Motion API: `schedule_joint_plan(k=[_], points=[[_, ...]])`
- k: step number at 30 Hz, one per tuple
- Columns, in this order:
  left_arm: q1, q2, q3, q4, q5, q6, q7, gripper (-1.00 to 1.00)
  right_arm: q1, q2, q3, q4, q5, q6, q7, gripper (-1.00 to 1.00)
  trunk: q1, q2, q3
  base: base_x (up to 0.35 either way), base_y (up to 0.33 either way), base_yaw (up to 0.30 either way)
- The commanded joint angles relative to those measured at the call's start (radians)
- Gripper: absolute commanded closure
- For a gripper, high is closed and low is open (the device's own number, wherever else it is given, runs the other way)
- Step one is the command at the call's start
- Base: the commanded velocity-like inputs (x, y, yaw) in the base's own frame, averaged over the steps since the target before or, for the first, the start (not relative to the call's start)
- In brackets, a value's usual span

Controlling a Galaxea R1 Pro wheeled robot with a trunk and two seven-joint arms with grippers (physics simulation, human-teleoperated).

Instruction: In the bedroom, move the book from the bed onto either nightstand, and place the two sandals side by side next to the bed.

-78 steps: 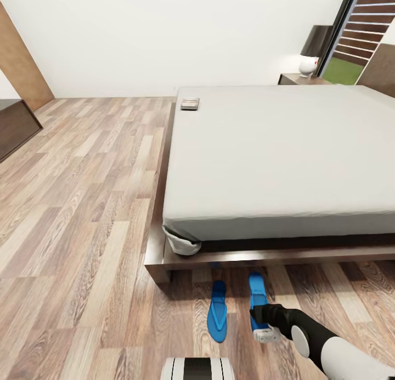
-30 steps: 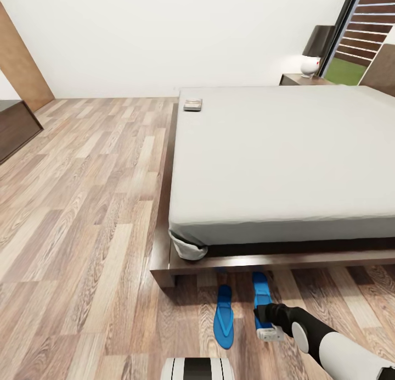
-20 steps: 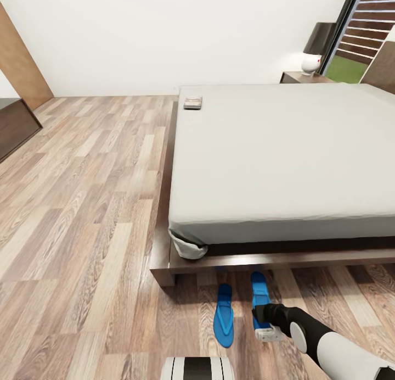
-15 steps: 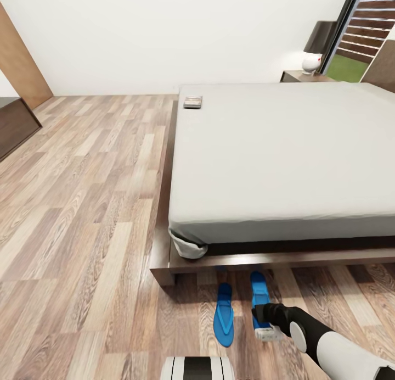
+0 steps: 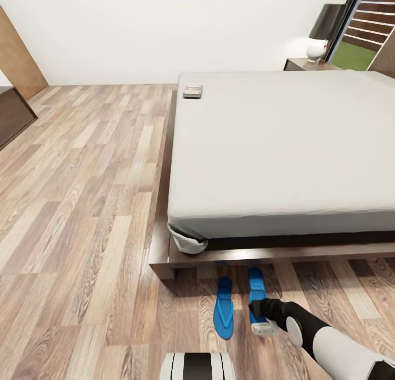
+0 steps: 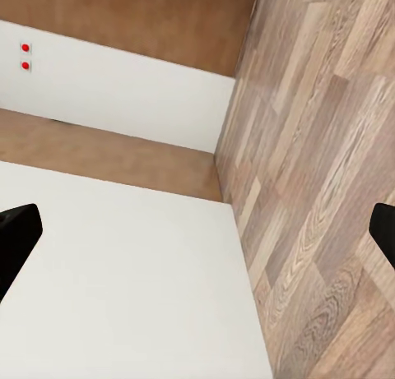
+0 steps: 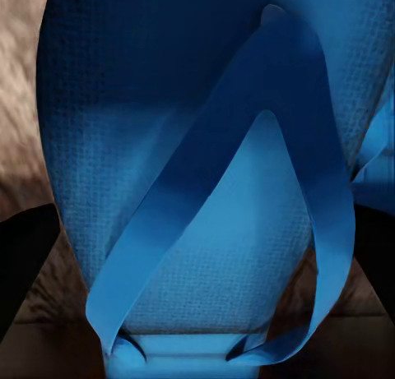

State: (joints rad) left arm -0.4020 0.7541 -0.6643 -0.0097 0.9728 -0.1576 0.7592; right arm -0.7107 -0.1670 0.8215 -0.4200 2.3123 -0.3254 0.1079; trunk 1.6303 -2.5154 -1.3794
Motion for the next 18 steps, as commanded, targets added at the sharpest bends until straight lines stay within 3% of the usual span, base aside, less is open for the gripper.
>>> schedule_joint_plan(k=[1, 9, 18], points=[[0.000, 0.000, -0.006, -0.001, 0.011, -0.005, 0.002, -1.00, -0.002, 0.001, 0.004, -0.003, 0.003, -0.004, 0.004, 1.00, 0.000, 0.000, -0.001, 0.000, 0.000, 0.000], [0.000, 0.000, -0.006, -0.001, 0.010, -0.005, 0.001, -1.00, -0.025, 0.025, 0.004, -0.002, 0.004, -0.004, 0.004, 1.00, 0.003, -0.002, -0.028, 0.000, 0.000, 0.000], [0.000, 0.000, -0.006, -0.001, 0.010, -0.005, 0.002, -1.00, -0.043, 0.029, 0.004, 0.023, 0.004, -0.004, 0.003, 1.00, 0.005, -0.003, -0.047, 0.000, 0.000, 0.000]])
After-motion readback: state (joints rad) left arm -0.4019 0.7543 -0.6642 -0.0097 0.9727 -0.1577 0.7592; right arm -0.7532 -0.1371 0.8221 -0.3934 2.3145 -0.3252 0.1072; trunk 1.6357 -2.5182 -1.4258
